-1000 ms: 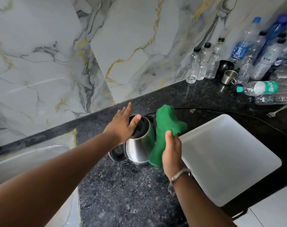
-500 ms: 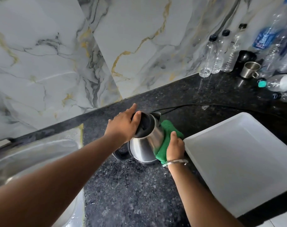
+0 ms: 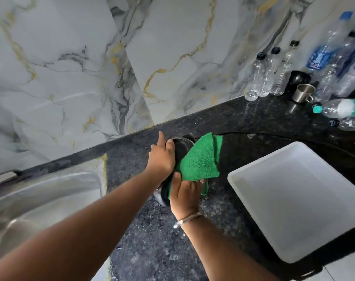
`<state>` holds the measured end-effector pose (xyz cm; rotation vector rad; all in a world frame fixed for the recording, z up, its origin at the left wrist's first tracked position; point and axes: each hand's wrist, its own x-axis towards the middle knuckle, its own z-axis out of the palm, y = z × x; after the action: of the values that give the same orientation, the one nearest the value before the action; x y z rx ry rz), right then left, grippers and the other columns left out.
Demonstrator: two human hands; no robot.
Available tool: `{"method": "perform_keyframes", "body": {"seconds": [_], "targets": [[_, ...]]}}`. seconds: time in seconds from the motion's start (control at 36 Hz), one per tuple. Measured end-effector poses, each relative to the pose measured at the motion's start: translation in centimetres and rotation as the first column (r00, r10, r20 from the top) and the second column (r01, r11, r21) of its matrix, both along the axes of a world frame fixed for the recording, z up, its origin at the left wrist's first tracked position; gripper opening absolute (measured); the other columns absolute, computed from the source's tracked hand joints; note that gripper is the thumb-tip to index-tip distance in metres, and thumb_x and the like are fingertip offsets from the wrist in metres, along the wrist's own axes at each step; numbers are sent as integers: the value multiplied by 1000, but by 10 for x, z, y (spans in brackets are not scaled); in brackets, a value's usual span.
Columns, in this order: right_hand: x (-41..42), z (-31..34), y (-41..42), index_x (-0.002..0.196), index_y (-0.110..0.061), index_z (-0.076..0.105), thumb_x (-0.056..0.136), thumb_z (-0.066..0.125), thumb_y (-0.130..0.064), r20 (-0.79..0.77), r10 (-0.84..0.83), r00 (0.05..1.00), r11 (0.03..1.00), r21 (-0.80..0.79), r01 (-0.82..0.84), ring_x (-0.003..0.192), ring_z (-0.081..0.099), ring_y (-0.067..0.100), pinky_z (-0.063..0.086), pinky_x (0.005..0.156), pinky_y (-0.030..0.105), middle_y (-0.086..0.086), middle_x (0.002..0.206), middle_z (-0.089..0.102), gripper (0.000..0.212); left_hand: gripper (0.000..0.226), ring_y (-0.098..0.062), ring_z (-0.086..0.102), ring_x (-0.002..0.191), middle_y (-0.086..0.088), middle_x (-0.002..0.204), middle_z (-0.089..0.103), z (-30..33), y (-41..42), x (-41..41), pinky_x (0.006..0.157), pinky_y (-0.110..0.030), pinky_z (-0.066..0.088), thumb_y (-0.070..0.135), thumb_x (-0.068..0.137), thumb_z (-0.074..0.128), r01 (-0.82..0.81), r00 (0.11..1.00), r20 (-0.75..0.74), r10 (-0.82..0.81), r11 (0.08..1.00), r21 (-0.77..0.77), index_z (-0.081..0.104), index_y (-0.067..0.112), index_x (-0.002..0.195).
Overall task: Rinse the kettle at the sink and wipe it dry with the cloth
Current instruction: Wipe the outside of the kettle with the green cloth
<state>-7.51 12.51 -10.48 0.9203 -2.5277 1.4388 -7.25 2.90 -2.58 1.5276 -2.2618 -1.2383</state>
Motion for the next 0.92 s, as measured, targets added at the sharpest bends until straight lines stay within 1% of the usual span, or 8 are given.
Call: {"method": "perform_keyframes", "body": {"seconds": [0.17, 0.25, 0.36, 0.47, 0.58, 0.67, 0.75, 0.92], "targets": [[-6, -40, 18, 96, 5, 72, 100, 29, -38, 246, 58, 968, 997, -60, -44, 99, 65, 38, 46, 96, 41, 24, 99, 73, 60, 57, -38, 21, 156, -14, 170, 23, 6, 9, 2, 123, -60, 19, 44, 110, 18, 14, 999, 34, -11, 996, -90, 9, 30, 164], [-16, -52, 30, 101, 10, 67, 96, 33, -34, 587, 43, 808, 998, -58, -11, 105, 63, 39, 46, 94, 37, 30, 106, 69, 56, 55, -40, 27, 154, -14, 167, 32, 10, 10, 4, 122, -62, 22, 44, 109, 17, -9, 998, 53, 15, 993, -114, 13, 33, 163], [-38, -43, 42, 97, 11, 61, 101, 46, -21, 809, 19, 587, 988, -106, 114, 90, 59, 32, 41, 76, 29, 23, 97, 65, 36, 54, -40, 31, 152, -12, 162, 41, 10, 10, 6, 121, -65, 16, 46, 107, 16, -5, 994, 110, 23, 987, -162, 20, 36, 161], [-47, 3, 52, 108, -2, 65, 88, 55, -23, 758, 75, 647, 858, -381, 346, 88, 59, 14, 43, 71, 9, 4, 101, 66, 30, 55, -35, 14, 159, -8, 167, 33, 7, 6, 5, 123, -67, 1, 49, 106, 15, 30, 989, 146, -3, 983, -179, 20, 39, 161], [-57, 43, 37, 88, -25, 65, 82, 52, -26, 640, 237, 731, 848, -503, 165, 83, 61, -13, 44, 72, 5, -17, 93, 66, 14, 55, -32, 11, 160, -6, 168, 32, 2, 0, 5, 122, -66, -2, 51, 107, 17, 75, 987, 156, -44, 977, -199, 23, 37, 160], [-68, 50, 7, 97, -17, 67, 87, 48, -36, 578, 290, 763, 926, -372, -70, 87, 66, 5, 48, 75, 21, -7, 90, 70, 29, 55, -31, 12, 160, -5, 167, 34, 1, -3, 5, 123, -64, -2, 50, 108, 18, 106, 983, 172, -67, 968, -229, 23, 35, 161], [-80, 37, -16, 92, -7, 68, 89, 43, -41, 559, 245, 793, 953, -289, -90, 73, 62, 23, 45, 64, 31, 10, 84, 72, 43, 55, -31, 14, 159, -5, 166, 37, -2, -4, 5, 124, -62, -3, 50, 108, 19, 115, 982, 172, -73, 963, -243, 25, 33, 160], [-134, -6, -34, 116, 5, 63, 98, 47, -29, 856, 121, 502, 990, -69, -121, 91, 57, 26, 36, 74, 28, 17, 102, 66, 42, 52, -29, 23, 157, -4, 160, 45, -2, -6, 5, 123, -61, -4, 48, 109, 22, 149, 982, 149, -114, 956, -252, 35, 32, 156]]}}
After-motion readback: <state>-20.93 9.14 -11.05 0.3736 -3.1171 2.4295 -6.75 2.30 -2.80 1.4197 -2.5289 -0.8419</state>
